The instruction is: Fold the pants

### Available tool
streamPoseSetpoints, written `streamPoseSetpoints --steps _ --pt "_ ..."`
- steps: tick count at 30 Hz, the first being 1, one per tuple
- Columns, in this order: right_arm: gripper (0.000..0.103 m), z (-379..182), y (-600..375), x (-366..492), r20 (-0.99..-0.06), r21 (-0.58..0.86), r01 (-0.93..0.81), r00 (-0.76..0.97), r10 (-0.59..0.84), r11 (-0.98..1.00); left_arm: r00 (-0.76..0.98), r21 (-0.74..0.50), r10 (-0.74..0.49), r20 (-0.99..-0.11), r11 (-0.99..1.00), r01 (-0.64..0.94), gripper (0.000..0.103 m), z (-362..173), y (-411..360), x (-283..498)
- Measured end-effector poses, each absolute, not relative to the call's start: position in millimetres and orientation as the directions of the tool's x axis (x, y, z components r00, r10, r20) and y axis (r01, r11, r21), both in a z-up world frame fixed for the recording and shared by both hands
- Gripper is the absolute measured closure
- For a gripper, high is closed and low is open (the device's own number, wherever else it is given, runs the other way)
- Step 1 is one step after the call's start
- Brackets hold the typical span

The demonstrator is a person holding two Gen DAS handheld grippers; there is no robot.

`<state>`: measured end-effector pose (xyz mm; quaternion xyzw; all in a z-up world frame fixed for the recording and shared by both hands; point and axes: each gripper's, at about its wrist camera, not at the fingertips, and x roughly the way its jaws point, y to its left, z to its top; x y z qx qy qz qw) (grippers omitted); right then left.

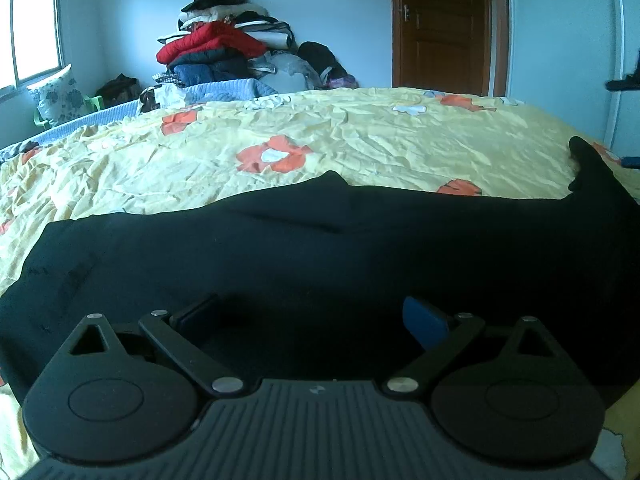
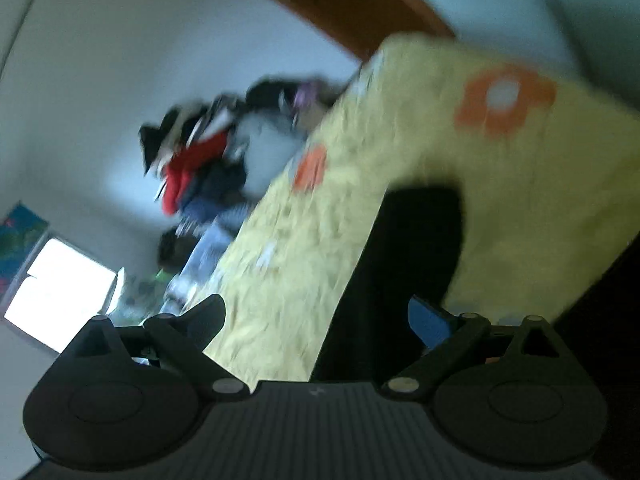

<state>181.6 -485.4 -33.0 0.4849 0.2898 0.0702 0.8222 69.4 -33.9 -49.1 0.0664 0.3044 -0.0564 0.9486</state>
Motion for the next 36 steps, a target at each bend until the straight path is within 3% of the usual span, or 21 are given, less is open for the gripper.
streamPoseSetpoints --steps 3,4,7,8,9,12,14,17,18,21,22,23,26,27,31,36 --pt "0.003 -36 -459 231 -0.37 0.865 0.058 0.745 0.555 0.499 0.81 0.098 -0.062 -0.583 0.984 0.146 0.004 -49 -35 69" --pt "0.004 -34 -454 242 -0.287 0.892 -0.026 0.74 0.609 0.451 0.81 0.1 -0.06 -0.583 0.984 0.145 0.003 -49 -35 69" --pt "0.005 -11 -465 228 -0.039 0.912 -0.198 0.83 0.556 0.359 0.81 0.099 -0.06 -0.584 0.985 0.143 0.003 -50 -35 70" --pt "0.005 -4 -474 217 -0.019 0.892 -0.212 0.866 0.5 0.401 0.809 0.096 -0.061 -0.585 0.985 0.144 0.003 -50 -35 70" --pt "0.003 -1 -482 205 -0.072 0.865 -0.152 0.905 0.418 0.477 0.808 0.093 -0.063 -0.585 0.985 0.144 0.003 -49 -34 70" --pt "0.0 -14 -503 184 -0.394 0.771 0.207 0.898 0.196 0.602 0.806 0.083 -0.068 -0.587 0.986 0.144 0.003 -50 -33 70" --pt "0.0 -37 -508 182 -0.454 0.781 0.245 0.854 0.253 0.574 0.805 0.077 -0.071 -0.589 0.987 0.143 0.002 -50 -32 71" --pt "0.0 -58 -496 197 -0.466 0.837 0.252 0.794 0.39 0.486 0.804 0.077 -0.068 -0.59 0.987 0.14 0.002 -50 -32 71" --pt "0.0 -57 -491 201 -0.424 0.87 0.217 0.787 0.448 0.443 0.805 0.079 -0.067 -0.59 0.987 0.14 0.002 -50 -33 71" --pt "0.001 -27 -485 206 -0.048 0.958 -0.117 0.835 0.548 0.263 0.804 0.079 -0.066 -0.591 0.987 0.139 0.001 -50 -33 71" --pt "0.001 -16 -488 203 -0.004 0.943 -0.171 0.851 0.525 0.285 0.804 0.079 -0.065 -0.591 0.987 0.138 0.001 -50 -33 71" --pt "0.001 -5 -489 199 -0.029 0.914 -0.171 0.877 0.48 0.368 0.804 0.079 -0.064 -0.591 0.987 0.137 0.001 -50 -33 71" --pt "0.0 -3 -493 195 -0.343 0.777 0.103 0.897 0.279 0.621 0.804 0.077 -0.066 -0.592 0.987 0.138 0.001 -50 -32 71" --pt "0.0 -12 -497 193 -0.403 0.754 0.164 0.88 0.251 0.636 0.803 0.076 -0.067 -0.592 0.988 0.138 0.001 -50 -32 71" --pt "0.0 -53 -517 174 -0.305 0.87 0.119 0.893 0.331 0.479 0.803 0.074 -0.067 -0.592 0.988 0.137 0.0 -50 -32 71" --pt "0.0 -68 -517 212 -0.248 0.885 0.079 0.914 0.32 0.458 0.803 0.074 -0.067 -0.592 0.988 0.138 0.0 -50 -32 71"
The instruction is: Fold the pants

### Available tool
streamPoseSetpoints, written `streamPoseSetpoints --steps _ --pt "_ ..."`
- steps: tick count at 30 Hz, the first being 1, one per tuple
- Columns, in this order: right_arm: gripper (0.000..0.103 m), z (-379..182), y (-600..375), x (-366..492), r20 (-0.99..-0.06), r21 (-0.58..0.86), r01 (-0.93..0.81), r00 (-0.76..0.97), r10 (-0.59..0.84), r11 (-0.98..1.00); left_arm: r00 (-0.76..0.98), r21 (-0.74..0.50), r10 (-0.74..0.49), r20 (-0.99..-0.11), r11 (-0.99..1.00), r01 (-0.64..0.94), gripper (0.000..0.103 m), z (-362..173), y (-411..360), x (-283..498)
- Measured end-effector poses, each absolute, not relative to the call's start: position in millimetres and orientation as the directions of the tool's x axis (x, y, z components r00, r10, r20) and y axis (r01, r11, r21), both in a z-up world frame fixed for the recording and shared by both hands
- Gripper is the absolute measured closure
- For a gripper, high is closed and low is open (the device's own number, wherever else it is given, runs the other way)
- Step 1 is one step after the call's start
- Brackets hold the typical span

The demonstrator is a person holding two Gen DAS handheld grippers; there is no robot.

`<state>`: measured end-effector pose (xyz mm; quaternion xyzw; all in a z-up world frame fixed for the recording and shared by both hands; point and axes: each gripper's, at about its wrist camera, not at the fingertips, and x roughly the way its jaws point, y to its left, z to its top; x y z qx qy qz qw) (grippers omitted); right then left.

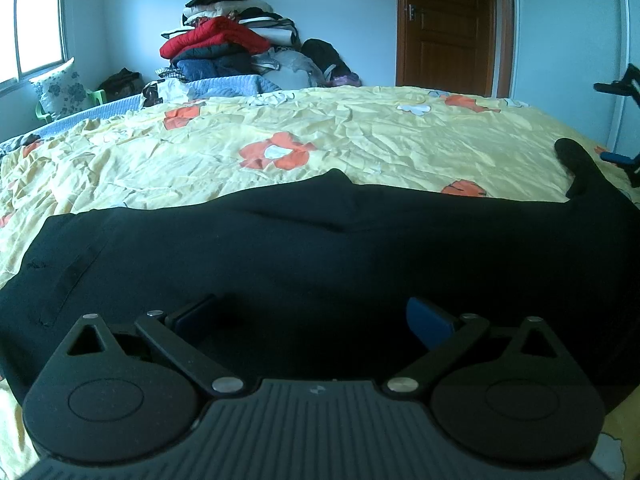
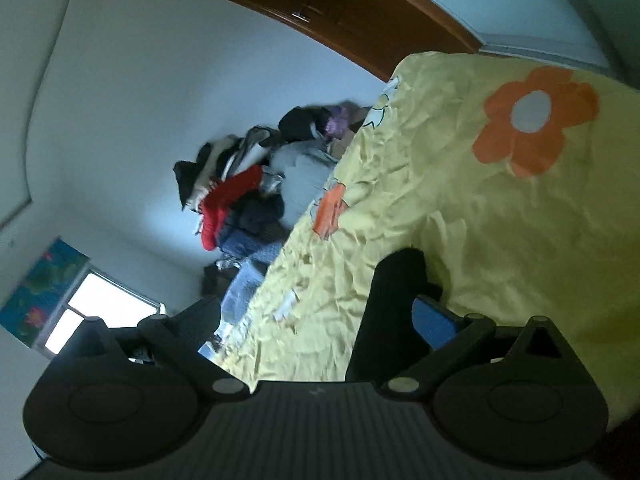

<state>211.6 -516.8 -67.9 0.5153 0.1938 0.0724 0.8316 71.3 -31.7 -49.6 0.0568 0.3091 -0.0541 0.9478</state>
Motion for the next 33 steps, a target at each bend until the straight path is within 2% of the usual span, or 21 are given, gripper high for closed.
streamPoseSetpoints --steps 6,9,12,14,17,20,22,23,24,27,33 --pt "0.0 -73 -527 249 -0.295 0.857 0.105 0.903 0.314 0.504 0.803 0.074 -0.068 -0.593 0.988 0.138 0.0 -50 -31 71" --pt "0.0 -70 -521 258 -0.265 0.867 0.043 0.883 0.387 0.497 0.802 0.072 -0.068 -0.593 0.988 0.137 0.0 -50 -31 72" --pt "0.0 -62 -516 251 -0.189 0.876 -0.065 0.865 0.465 0.477 0.801 0.068 -0.069 -0.595 0.988 0.136 0.0 -50 -31 72" --pt "0.0 -58 -511 248 -0.209 0.866 -0.076 0.843 0.495 0.495 0.801 0.067 -0.069 -0.595 0.989 0.135 0.0 -50 -31 72" --pt "0.0 -63 -506 245 -0.295 0.855 -0.014 0.81 0.507 0.519 0.801 0.067 -0.069 -0.595 0.989 0.135 0.0 -50 -30 72" --pt "0.001 -71 -508 240 -0.3 0.861 -0.001 0.806 0.511 0.508 0.801 0.068 -0.069 -0.595 0.988 0.135 0.0 -50 -30 72" --pt "0.024 -75 -510 238 -0.303 0.864 0.021 0.82 0.486 0.504 0.801 0.068 -0.069 -0.595 0.988 0.135 0.0 -50 -30 72" --pt "0.068 -77 -510 239 -0.318 0.862 0.044 0.822 0.472 0.505 0.801 0.068 -0.069 -0.595 0.988 0.135 0.0 -50 -30 72" --pt "0.098 -79 -509 241 -0.339 0.853 0.067 0.824 0.454 0.517 0.801 0.068 -0.069 -0.595 0.988 0.135 0.0 -50 -30 72" --pt "0.098 -73 -500 234 -0.385 0.804 0.099 0.838 0.386 0.586 0.8 0.067 -0.069 -0.596 0.989 0.135 0.0 -50 -30 72" --pt "0.098 -35 -514 149 -0.29 0.797 0.135 0.941 0.177 0.588 0.797 0.057 -0.075 -0.599 0.989 0.136 0.0 -50 -29 73"
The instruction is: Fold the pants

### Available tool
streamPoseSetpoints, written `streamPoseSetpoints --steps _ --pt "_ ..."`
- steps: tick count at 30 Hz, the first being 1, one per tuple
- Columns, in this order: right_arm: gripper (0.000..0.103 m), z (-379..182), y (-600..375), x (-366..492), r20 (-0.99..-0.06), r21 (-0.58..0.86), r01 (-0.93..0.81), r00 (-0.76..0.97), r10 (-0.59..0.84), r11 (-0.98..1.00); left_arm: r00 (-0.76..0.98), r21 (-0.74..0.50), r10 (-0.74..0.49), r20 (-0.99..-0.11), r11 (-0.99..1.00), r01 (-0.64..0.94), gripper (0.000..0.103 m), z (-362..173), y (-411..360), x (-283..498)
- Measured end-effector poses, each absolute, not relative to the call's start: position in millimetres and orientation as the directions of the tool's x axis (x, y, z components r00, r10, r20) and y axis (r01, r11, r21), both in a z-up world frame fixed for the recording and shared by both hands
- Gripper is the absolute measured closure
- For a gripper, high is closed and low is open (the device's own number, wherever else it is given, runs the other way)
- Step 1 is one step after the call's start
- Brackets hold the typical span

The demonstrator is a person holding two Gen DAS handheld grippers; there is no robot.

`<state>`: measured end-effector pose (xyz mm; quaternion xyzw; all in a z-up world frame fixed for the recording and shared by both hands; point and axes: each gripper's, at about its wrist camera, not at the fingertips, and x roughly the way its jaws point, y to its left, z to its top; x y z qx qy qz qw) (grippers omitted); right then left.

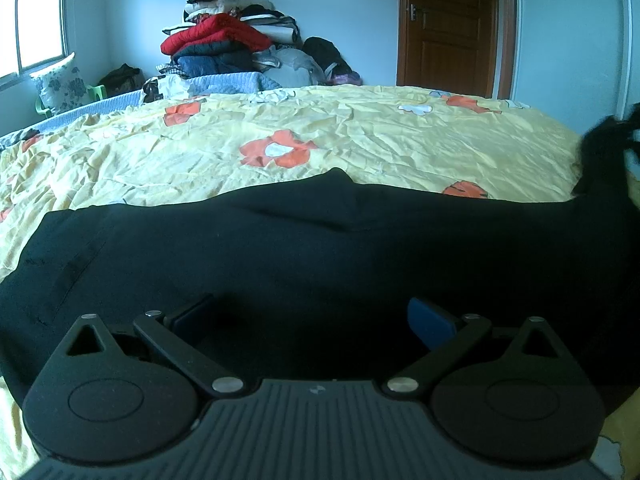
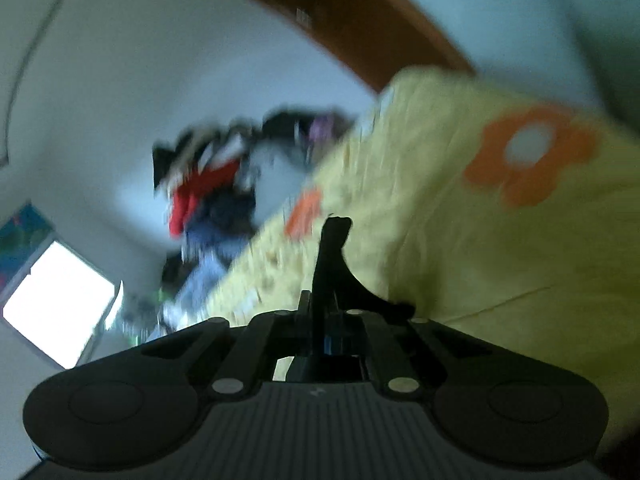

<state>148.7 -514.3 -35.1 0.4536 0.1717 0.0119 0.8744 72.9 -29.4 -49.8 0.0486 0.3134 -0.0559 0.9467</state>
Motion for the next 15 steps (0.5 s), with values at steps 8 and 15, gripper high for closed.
streamPoseSetpoints --steps 8,15 --pt "0.098 5 -525 30 -0.295 0.755 0.235 0.956 -0.004 0.612 0.784 0.015 -0.104 -0.611 0.99 0.143 0.009 -44 -25 71" --pt "0.098 73 -499 39 -0.096 0.739 0.023 0.993 0.072 0.673 0.838 -0.127 -0.146 -0.525 0.988 0.093 0.011 1 -9 66"
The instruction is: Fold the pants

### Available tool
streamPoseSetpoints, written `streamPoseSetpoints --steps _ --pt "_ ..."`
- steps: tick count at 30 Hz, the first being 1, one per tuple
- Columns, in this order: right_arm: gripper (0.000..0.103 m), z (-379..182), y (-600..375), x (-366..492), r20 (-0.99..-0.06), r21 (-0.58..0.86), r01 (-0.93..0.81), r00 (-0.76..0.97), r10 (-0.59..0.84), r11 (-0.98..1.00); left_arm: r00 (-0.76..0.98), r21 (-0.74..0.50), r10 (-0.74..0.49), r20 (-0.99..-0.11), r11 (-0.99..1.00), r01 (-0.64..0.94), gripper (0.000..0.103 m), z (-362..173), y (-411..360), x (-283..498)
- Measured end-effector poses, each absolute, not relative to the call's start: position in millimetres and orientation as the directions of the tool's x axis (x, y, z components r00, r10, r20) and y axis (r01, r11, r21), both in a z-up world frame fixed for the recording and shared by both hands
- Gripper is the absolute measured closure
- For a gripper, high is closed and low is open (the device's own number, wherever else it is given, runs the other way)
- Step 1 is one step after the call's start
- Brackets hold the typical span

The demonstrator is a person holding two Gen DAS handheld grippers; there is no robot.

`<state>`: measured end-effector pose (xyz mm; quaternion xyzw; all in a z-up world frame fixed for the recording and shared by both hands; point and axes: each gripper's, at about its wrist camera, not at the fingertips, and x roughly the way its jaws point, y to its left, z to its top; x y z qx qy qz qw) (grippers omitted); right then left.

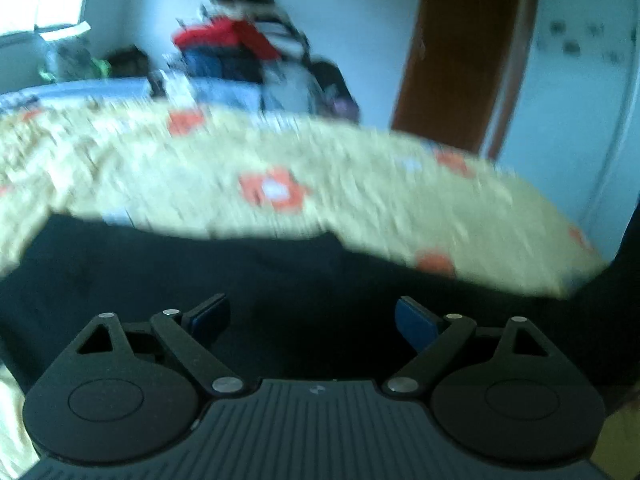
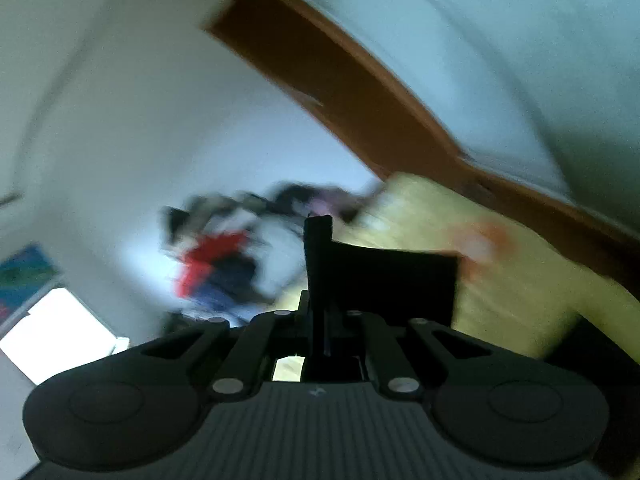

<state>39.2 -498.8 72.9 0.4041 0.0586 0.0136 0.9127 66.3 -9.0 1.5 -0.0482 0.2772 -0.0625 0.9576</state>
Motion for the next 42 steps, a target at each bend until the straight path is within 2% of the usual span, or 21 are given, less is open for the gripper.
streamPoseSetpoints --steps 2,4,5,8,10,13,20,23,25,27,30,31,32,33,35,37,38,39,42 --pt "0.098 87 -495 21 -0.056 0.701 0.01 0.998 0.042 0.713 0.864 -0.089 -0.099 -0.494 0.994 0.064 0.01 9 -7 66" --pt "0.098 71 -504 1 -0.105 0.707 0.08 0.994 -0.008 0.702 0.866 -0.051 -0.055 -0.496 0.998 0.035 0.01 9 -5 70" --pt "0.098 54 -511 -7 -0.16 0.712 0.142 0.986 -0.038 0.687 0.855 -0.039 -0.043 -0.517 0.999 0.027 0.01 5 -4 73" --pt "0.098 -17 -535 -31 -0.402 0.693 0.394 0.906 -0.129 0.604 0.797 -0.027 -0.034 -0.602 0.999 0.023 0.01 -11 -3 83" --pt "0.098 -62 -547 -45 -0.487 0.713 0.475 0.865 -0.123 0.516 0.769 -0.009 -0.033 -0.638 0.999 0.035 0.01 -18 -6 86" --pt "0.098 -93 -552 -60 -0.493 0.754 0.488 0.863 -0.111 0.439 0.775 0.043 -0.01 -0.631 0.998 0.048 0.01 -20 -11 82" --pt "0.098 -70 -540 -82 -0.465 0.728 0.472 0.873 -0.147 0.498 0.811 0.09 -0.011 -0.585 0.993 0.079 0.01 -11 -23 76" --pt "0.096 -74 -540 -70 -0.554 0.647 0.552 0.814 -0.173 0.525 0.779 0.104 -0.012 -0.627 0.99 0.099 0.01 -20 -29 84" --pt "0.096 -73 -544 -71 -0.564 0.656 0.555 0.811 -0.157 0.512 0.755 0.134 -0.016 -0.656 0.981 0.137 0.01 -26 -33 83" --pt "0.091 -63 -543 -83 -0.539 0.64 0.577 0.808 -0.238 0.508 0.76 0.15 -0.035 -0.649 0.973 0.173 0.01 -29 -35 76" --pt "0.084 -38 -524 -104 -0.484 0.51 0.679 0.734 -0.477 0.528 0.776 0.174 -0.059 -0.628 0.961 0.214 0.01 -29 -41 65" --pt "0.082 -28 -514 -101 -0.444 0.456 0.664 0.747 -0.495 0.593 0.782 0.176 -0.067 -0.619 0.959 0.222 0.01 -29 -43 63" --pt "0.082 -21 -505 -90 -0.435 0.406 0.61 0.784 -0.444 0.68 0.789 0.177 -0.078 -0.609 0.957 0.231 0.009 -29 -47 62" --pt "0.08 -15 -496 -73 -0.468 0.341 0.536 0.809 -0.355 0.772 0.792 0.18 -0.087 -0.604 0.953 0.242 0.009 -29 -51 61" --pt "0.078 -15 -479 -28 -0.602 0.214 0.373 0.778 -0.179 0.903 0.786 0.199 -0.106 -0.61 0.939 0.281 0.009 -33 -61 60" --pt "0.078 -29 -467 13 -0.722 0.122 0.249 0.687 -0.086 0.961 0.759 0.215 -0.118 -0.64 0.921 0.324 0.011 -41 -69 60" --pt "0.078 -37 -463 28 -0.761 0.059 0.205 0.643 -0.089 0.977 0.761 0.211 -0.125 -0.637 0.921 0.328 0.011 -43 -69 58" --pt "0.078 -38 -461 40 -0.753 0.001 0.178 0.648 -0.116 0.984 0.757 0.202 -0.135 -0.639 0.92 0.335 0.012 -43 -68 56" --pt "0.077 -40 -480 74 -0.748 0.002 0.228 0.646 -0.15 0.974 0.724 0.166 -0.167 -0.669 0.916 0.364 0.013 -43 -64 55"
